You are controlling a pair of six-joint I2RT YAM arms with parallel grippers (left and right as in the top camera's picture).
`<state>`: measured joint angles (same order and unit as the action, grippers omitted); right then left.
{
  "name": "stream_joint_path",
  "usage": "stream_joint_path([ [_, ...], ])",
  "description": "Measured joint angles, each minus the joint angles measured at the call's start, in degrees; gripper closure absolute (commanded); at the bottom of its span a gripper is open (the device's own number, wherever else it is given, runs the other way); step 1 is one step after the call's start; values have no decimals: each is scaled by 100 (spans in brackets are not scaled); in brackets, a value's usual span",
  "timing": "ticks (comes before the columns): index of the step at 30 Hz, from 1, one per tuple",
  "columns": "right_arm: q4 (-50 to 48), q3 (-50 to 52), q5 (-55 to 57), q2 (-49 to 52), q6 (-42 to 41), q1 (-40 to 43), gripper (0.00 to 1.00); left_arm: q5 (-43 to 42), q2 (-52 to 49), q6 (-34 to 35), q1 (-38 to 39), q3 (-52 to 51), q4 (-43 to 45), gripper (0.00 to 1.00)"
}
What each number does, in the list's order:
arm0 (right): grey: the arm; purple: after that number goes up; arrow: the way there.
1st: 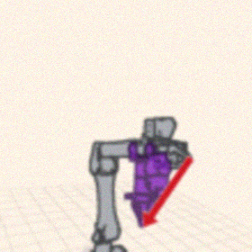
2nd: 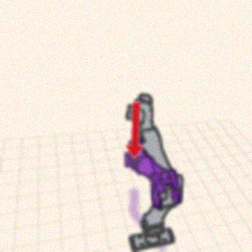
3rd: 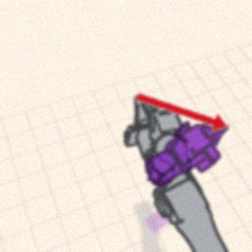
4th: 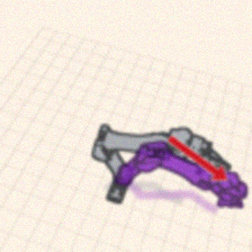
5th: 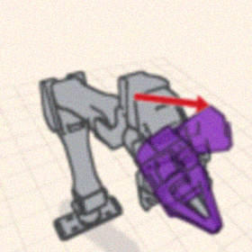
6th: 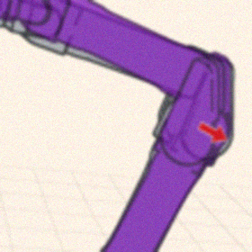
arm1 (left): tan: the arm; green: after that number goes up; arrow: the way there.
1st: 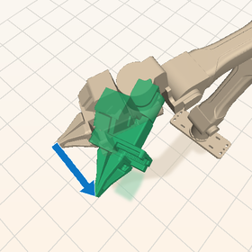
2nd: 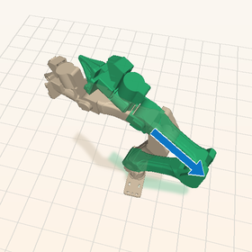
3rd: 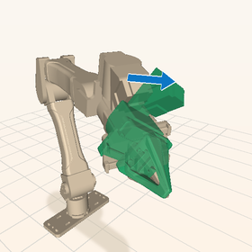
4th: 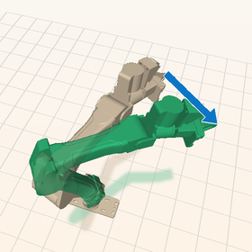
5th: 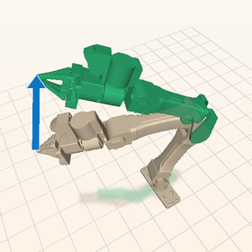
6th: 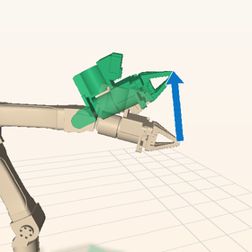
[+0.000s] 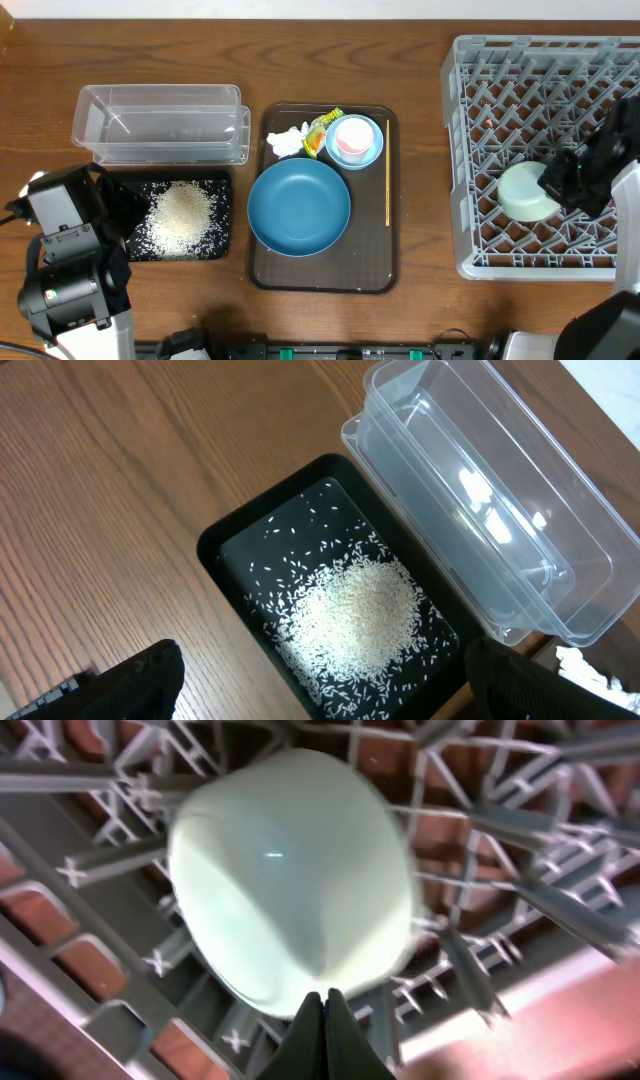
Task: Sort waste into correct bins and load items into the dishwasher rack
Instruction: 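Lower the green bowl upside down into the rack and release, then reach the right gripper to the blue plate rim and grasp it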
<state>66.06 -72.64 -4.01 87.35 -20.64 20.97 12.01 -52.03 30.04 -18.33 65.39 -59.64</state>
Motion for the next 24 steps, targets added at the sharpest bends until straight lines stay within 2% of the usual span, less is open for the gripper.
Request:
stream_joint_path([
  [9, 46, -7, 278, -42, -55, 0, 98, 0, 0, 0, 0, 0, 0, 8],
  [12, -138, -7, -310, -42, 127, -2, 86, 0, 0, 0, 0, 0, 0, 8],
  [17, -361, -17, -1615, -42, 643, -166, 80, 0, 0, 0, 0, 0, 0, 8],
  [18, -389, -17, -1847, -42, 717, -271, 73, 0, 0, 0, 0, 0, 0, 8],
  [19, -446, -17, -2098, -42, 800, -431, 62, 0, 0, 0, 0, 0, 0, 8],
  [20, -516, -17, -2310, -42, 868, -605, 45, 0, 0, 0, 0, 0, 0, 7],
  [22, -752, -22, -2680, -42, 1008, -1099, 22, 0, 0, 0, 0, 0, 0, 7],
  [24, -975, -26, -2868, -42, 1095, -1539, 17, 0, 0, 0, 0, 0, 0, 8],
])
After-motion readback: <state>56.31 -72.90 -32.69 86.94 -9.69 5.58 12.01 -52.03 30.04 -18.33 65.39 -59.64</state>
